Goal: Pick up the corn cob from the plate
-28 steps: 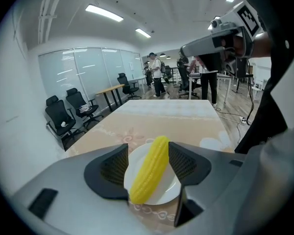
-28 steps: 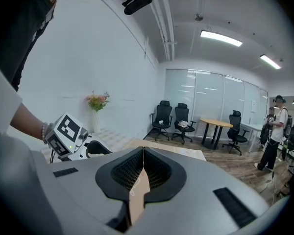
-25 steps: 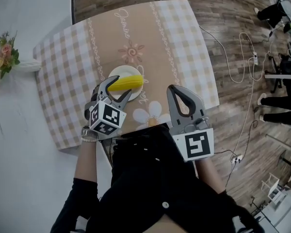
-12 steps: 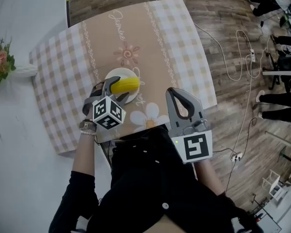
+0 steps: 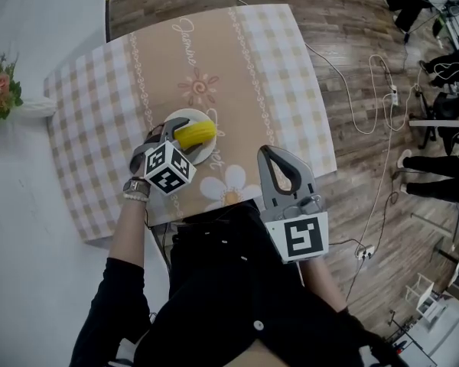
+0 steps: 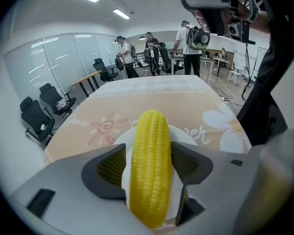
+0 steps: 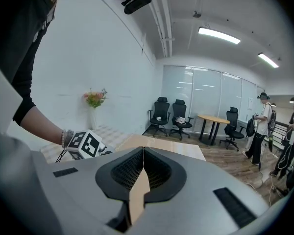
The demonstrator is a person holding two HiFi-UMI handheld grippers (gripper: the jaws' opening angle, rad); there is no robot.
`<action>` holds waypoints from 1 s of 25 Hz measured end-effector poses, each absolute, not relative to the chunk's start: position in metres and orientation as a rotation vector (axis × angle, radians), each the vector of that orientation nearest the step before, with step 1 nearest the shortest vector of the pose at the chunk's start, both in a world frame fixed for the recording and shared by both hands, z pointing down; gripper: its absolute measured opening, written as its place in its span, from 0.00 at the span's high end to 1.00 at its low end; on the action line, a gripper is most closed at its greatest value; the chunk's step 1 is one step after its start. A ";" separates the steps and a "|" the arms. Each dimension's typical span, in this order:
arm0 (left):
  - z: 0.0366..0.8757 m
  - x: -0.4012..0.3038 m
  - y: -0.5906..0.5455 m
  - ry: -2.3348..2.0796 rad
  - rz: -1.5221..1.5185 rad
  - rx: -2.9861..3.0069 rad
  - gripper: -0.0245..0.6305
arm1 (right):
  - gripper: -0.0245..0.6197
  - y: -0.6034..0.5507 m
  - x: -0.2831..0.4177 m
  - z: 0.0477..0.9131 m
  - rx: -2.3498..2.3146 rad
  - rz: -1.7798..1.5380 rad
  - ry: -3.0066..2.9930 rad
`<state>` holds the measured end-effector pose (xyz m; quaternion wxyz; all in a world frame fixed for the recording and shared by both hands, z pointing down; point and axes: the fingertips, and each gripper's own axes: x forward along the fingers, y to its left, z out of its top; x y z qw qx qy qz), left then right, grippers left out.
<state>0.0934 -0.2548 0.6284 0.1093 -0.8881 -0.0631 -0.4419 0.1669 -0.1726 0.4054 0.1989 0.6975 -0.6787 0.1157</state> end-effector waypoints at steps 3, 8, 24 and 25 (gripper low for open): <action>0.635 0.091 -0.255 -0.193 -1.348 -2.669 0.54 | 0.90 -0.171 0.165 0.406 1.942 0.330 -1.896; 0.635 0.090 -0.256 -0.164 -1.368 -2.754 0.54 | 0.90 -0.170 0.164 0.406 1.945 0.331 -1.898; 0.624 0.087 -0.266 0.084 -1.351 -2.837 0.56 | 0.90 -0.163 0.159 0.399 1.899 0.288 -1.925; 0.621 0.087 -0.267 0.103 -1.340 -2.847 0.56 | 0.90 -0.163 0.158 0.398 1.895 0.281 -1.927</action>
